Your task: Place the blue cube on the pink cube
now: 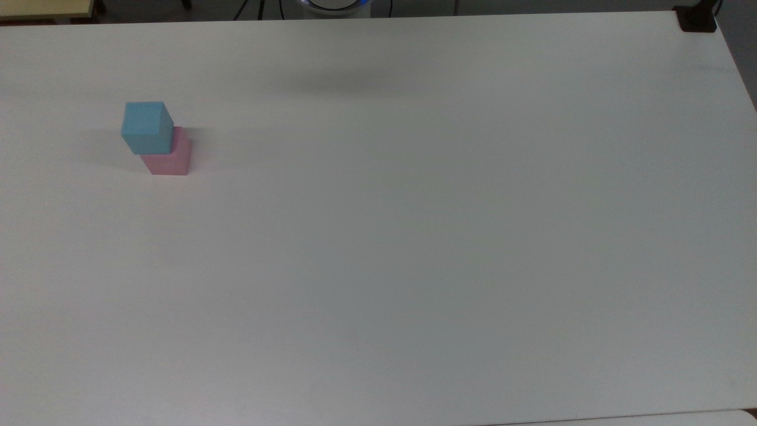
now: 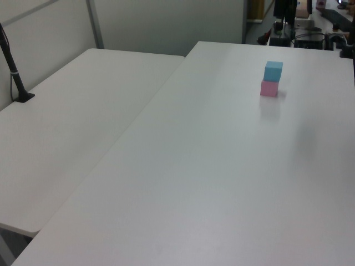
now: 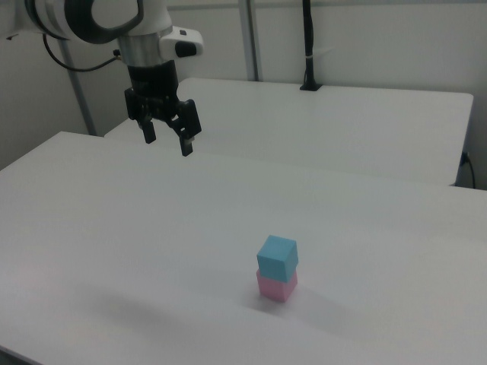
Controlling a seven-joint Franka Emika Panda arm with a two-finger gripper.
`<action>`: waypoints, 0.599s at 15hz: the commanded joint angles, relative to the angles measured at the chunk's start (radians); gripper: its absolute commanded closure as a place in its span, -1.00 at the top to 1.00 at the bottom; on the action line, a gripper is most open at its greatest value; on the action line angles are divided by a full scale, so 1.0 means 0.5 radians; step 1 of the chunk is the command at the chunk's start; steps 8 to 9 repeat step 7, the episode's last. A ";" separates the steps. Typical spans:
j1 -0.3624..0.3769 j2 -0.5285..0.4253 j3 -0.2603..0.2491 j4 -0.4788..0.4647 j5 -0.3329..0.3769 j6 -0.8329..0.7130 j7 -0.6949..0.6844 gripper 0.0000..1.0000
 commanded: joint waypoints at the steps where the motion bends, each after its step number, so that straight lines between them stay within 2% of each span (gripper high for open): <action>1: 0.068 0.032 -0.016 0.027 0.007 0.126 -0.079 1.00; 9: 0.065 0.032 -0.032 0.030 0.028 0.132 -0.051 1.00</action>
